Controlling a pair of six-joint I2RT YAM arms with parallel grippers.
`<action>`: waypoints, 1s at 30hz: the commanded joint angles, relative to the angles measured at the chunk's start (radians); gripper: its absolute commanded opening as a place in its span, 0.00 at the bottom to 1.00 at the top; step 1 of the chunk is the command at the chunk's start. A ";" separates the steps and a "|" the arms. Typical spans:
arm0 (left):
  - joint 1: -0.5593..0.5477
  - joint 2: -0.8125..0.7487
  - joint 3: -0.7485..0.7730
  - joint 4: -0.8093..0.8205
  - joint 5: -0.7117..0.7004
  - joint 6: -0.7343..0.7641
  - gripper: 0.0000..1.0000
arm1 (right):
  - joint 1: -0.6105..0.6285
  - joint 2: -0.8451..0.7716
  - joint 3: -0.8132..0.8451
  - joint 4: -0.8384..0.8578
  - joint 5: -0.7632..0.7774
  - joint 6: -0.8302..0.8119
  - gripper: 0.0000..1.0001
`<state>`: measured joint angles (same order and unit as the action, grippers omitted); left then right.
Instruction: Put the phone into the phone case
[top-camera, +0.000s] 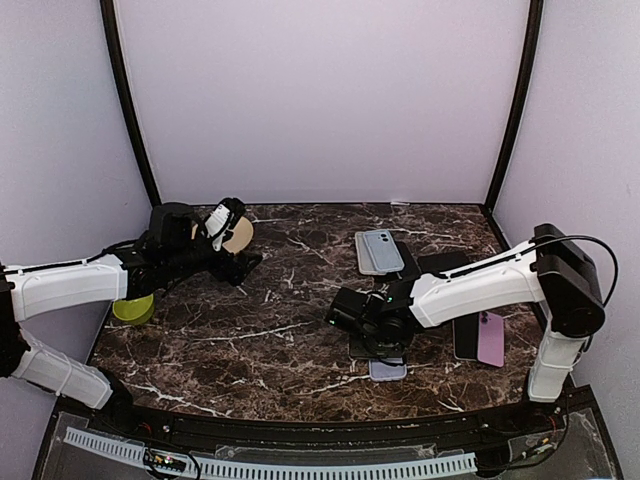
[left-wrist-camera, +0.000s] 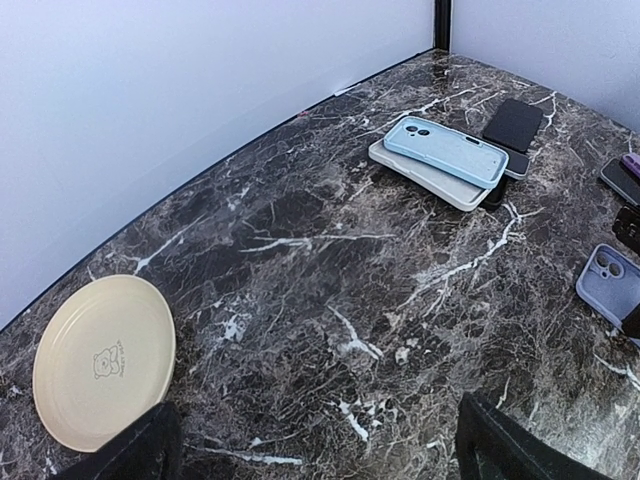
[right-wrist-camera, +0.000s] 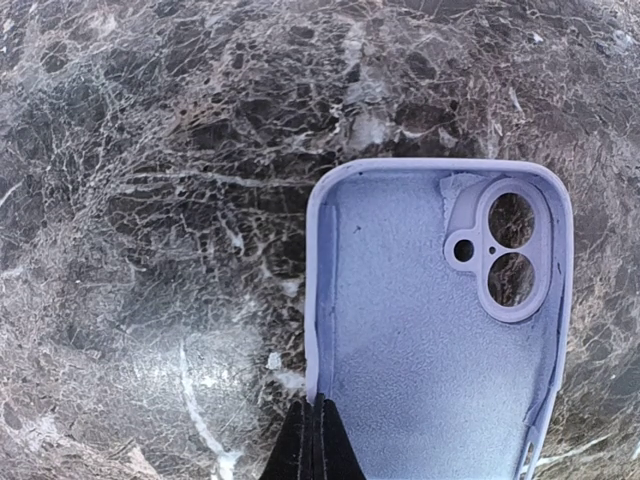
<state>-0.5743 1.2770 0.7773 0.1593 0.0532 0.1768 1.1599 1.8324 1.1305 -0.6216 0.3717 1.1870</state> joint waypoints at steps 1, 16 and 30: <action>-0.007 -0.002 -0.014 0.017 -0.008 0.014 0.97 | 0.012 -0.019 0.006 -0.017 -0.008 -0.028 0.00; -0.010 -0.005 -0.020 0.020 -0.018 0.035 0.97 | -0.172 -0.162 0.310 -0.369 0.313 -0.382 0.99; -0.011 0.028 -0.029 0.033 -0.028 0.044 0.97 | -0.721 -0.157 0.244 -0.005 0.256 -0.586 0.99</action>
<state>-0.5793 1.2976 0.7631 0.1658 0.0334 0.2111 0.5350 1.6051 1.3590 -0.7334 0.6292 0.6842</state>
